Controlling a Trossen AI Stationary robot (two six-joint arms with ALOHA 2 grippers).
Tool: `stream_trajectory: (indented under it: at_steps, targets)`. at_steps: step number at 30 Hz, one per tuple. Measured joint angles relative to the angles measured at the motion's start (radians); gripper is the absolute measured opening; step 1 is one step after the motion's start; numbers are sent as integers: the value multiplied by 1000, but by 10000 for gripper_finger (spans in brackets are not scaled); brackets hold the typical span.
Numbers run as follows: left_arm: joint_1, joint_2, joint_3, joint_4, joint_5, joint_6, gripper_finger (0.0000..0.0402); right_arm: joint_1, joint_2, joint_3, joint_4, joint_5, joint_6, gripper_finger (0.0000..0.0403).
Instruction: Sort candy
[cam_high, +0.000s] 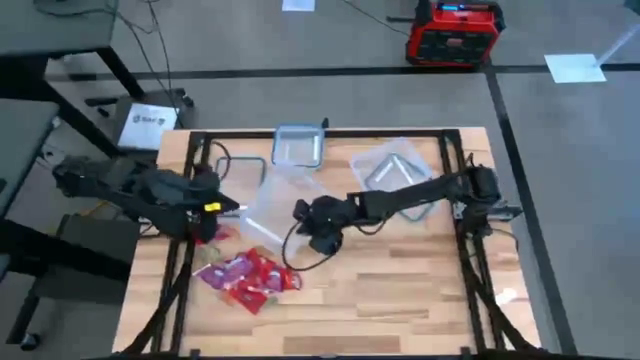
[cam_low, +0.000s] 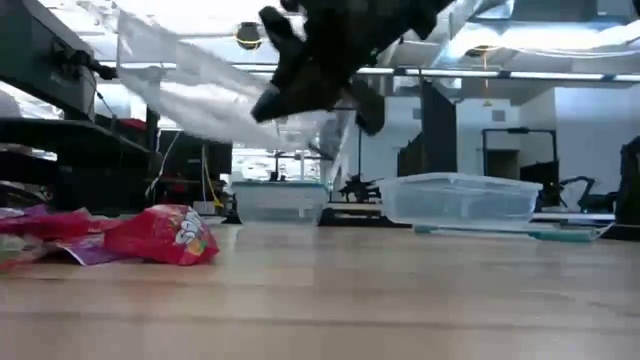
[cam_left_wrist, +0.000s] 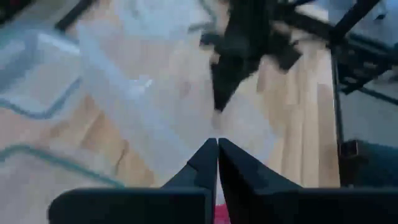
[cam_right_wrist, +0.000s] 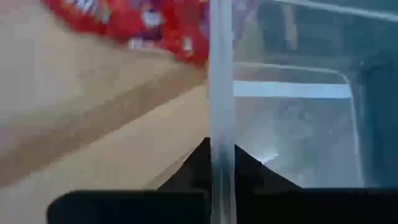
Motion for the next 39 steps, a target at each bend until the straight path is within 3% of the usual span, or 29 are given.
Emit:
stream_trajectory:
  at_steps: [6,12,19,27,39]
  targets:
    - [0,-7,8,56,2,44,0,-61,199,247,-30,-17,-90,1]
    - [0,-6,8,77,-5,51,0,-132,379,528,-87,-101,-105,0]
    - [0,-6,8,77,-9,60,0,-181,560,765,-120,-174,-17,4]
    - [0,-5,8,75,-11,64,0,-185,635,819,-58,-113,-76,27]
    - [0,-4,8,60,-16,74,0,-181,632,820,-59,-109,100,78]
